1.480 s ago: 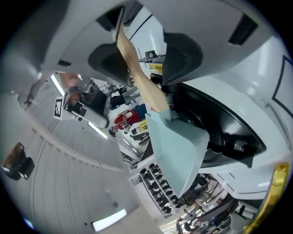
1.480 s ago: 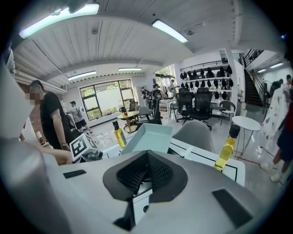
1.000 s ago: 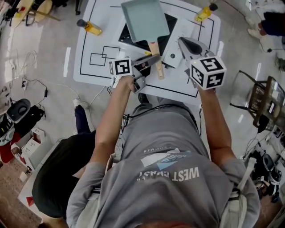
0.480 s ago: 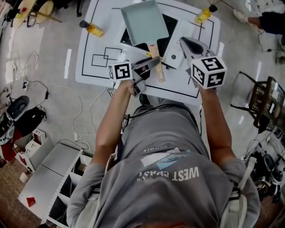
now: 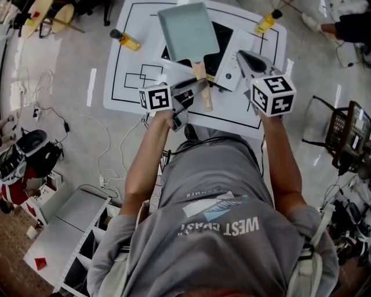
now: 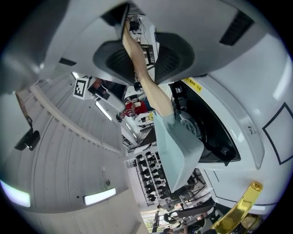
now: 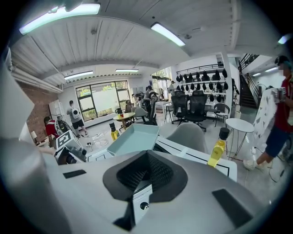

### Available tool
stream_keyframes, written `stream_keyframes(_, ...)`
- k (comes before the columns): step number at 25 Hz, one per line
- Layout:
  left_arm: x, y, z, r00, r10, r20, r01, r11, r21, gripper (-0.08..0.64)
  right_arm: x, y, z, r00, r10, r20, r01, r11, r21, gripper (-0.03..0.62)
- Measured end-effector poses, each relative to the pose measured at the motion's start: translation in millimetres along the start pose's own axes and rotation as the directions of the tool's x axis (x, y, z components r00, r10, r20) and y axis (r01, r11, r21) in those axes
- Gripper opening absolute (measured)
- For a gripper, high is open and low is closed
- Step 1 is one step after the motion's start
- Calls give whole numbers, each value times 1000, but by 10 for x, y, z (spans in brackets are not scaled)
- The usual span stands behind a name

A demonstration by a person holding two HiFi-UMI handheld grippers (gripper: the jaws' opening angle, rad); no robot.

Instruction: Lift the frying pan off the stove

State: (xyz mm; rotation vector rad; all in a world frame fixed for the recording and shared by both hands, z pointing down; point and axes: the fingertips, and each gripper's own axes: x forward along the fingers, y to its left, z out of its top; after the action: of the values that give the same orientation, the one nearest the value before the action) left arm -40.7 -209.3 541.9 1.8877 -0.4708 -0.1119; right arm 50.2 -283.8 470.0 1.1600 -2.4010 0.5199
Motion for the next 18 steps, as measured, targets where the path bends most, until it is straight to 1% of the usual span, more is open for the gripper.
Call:
stream_keyframes(5,-53,-166,38,1000,-5,-7,5,1000,28,127,-58,8,61,1000,-8,17,8,1000,-1,11)
stream_keyframes(7,-63,-259,72,1000,-24,0,24,999,31,126,-82,6,92,1000,-13,26,13,1000,-2,11)
stream_keyframes(10,-88,-371,115,999,-44,18,44,999,26,126,-135,-2,128,999,-23,35,23,1000,-2,11)
stream_keyframes(15,-101,-569,120,995,-94,30,94,996,-2,124,-229,-38,169,998,-46,46,46,999,0,11)
stream_keyframes(18,-109,-613,97,995,-98,33,99,995,-18,126,-278,-46,185,997,-58,54,58,998,-1,11)
